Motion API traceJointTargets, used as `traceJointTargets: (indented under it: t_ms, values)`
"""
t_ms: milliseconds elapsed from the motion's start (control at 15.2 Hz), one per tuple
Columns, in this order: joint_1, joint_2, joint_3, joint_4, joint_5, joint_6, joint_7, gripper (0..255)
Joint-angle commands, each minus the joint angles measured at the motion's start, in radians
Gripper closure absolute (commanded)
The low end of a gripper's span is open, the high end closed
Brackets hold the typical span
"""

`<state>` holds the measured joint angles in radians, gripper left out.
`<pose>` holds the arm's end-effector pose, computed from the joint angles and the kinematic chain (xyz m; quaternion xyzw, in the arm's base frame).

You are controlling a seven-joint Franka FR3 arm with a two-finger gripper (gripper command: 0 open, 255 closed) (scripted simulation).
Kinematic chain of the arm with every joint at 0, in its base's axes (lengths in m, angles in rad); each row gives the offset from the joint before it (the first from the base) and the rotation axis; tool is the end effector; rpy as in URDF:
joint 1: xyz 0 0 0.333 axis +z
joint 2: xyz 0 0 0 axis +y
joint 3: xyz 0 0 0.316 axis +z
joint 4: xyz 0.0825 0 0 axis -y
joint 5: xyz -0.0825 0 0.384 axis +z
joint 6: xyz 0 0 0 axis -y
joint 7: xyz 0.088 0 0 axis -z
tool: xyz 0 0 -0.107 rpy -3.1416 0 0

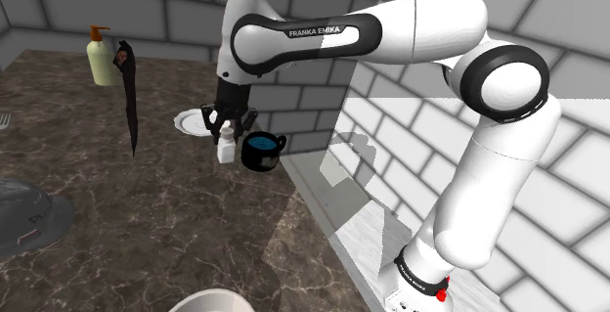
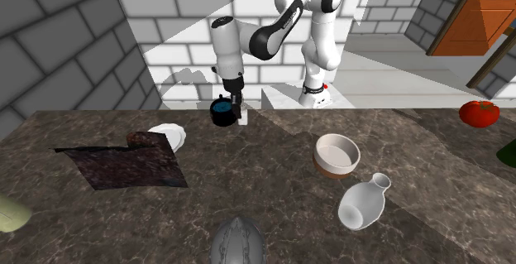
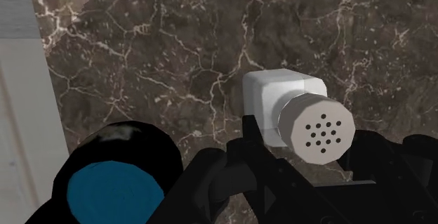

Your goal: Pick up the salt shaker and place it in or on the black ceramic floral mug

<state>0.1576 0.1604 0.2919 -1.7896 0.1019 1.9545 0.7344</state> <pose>0.5473 0.2624 0.4642 -0.9843 0.1621 0.0348 0.0612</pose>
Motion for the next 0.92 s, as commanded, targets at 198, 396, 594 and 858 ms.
traceJointTargets:
  t_ms: [198, 396, 594, 858]
  values:
    - [-0.002, -0.01, -0.001, 0.055, 0.001, -0.065, 0.004, 255]
    - [-0.002, -0.015, -0.001, 0.09, 0.001, -0.104, 0.008, 255]
    - [-0.03, -0.028, -0.019, 0.087, 0.007, -0.12, -0.038, 255]
    - [-0.083, -0.041, -0.058, 0.084, 0.015, -0.141, -0.129, 255]
